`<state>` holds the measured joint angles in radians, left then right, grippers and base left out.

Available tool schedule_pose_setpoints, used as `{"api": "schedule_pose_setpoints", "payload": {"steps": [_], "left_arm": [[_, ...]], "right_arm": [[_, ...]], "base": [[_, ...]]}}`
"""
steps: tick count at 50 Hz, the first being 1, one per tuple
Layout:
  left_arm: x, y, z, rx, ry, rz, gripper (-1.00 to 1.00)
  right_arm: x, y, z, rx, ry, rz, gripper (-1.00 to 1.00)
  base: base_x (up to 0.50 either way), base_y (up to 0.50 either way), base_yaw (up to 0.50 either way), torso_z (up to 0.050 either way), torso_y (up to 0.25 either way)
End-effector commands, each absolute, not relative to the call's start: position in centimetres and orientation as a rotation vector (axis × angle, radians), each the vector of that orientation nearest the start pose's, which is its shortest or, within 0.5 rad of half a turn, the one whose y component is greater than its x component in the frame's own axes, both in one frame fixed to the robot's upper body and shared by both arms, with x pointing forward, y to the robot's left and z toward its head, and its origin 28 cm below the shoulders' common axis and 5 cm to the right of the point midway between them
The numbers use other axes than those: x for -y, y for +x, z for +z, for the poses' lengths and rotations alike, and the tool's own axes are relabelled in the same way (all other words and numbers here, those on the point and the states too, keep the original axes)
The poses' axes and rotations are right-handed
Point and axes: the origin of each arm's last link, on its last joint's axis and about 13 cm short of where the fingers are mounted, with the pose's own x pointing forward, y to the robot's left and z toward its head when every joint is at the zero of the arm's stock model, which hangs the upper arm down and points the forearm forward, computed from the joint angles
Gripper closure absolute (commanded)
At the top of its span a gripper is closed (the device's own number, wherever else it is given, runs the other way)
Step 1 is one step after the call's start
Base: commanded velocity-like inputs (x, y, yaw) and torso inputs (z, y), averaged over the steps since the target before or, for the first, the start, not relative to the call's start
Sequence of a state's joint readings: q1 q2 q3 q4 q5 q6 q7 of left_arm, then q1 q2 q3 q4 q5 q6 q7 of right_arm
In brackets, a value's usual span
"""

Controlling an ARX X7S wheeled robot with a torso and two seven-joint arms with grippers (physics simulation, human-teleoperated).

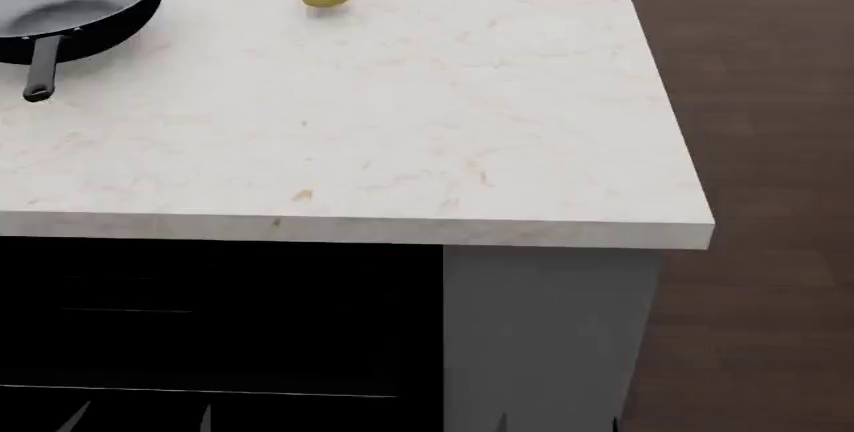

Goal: Open the dishwasher door

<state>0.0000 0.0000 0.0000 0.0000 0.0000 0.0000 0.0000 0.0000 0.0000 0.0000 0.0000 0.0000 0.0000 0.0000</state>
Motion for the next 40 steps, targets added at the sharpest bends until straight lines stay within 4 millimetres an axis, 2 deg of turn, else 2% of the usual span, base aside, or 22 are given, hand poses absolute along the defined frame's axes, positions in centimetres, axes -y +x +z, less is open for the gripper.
{"api": "schedule_pose_setpoints", "payload": {"steps": [1,15,40], "left_arm": [[-20.57,21.05,1.30,0.000,0.010,0.000,-1.00],[-20.81,20.83,1.50,0.009,0.016,0.013,-1.00],[-21.34,21.00,1.63,0.011,0.020,0.043,-1.00]], "right_arm": [[9.65,21.05,1.30,0.000,-0.009,0.000,-1.00],[9.29,21.17,1.11,-0.034,-0.052,-0.026,-1.00],[9.22,20.90,1.28,-0.030,-0.072,-0.016,-1.00]], "base": [[0.00,0.00,0.00,0.000,0.000],[0.00,0.00,0.00,0.000,0.000],[0.00,0.50,0.00,0.000,0.000]]}}
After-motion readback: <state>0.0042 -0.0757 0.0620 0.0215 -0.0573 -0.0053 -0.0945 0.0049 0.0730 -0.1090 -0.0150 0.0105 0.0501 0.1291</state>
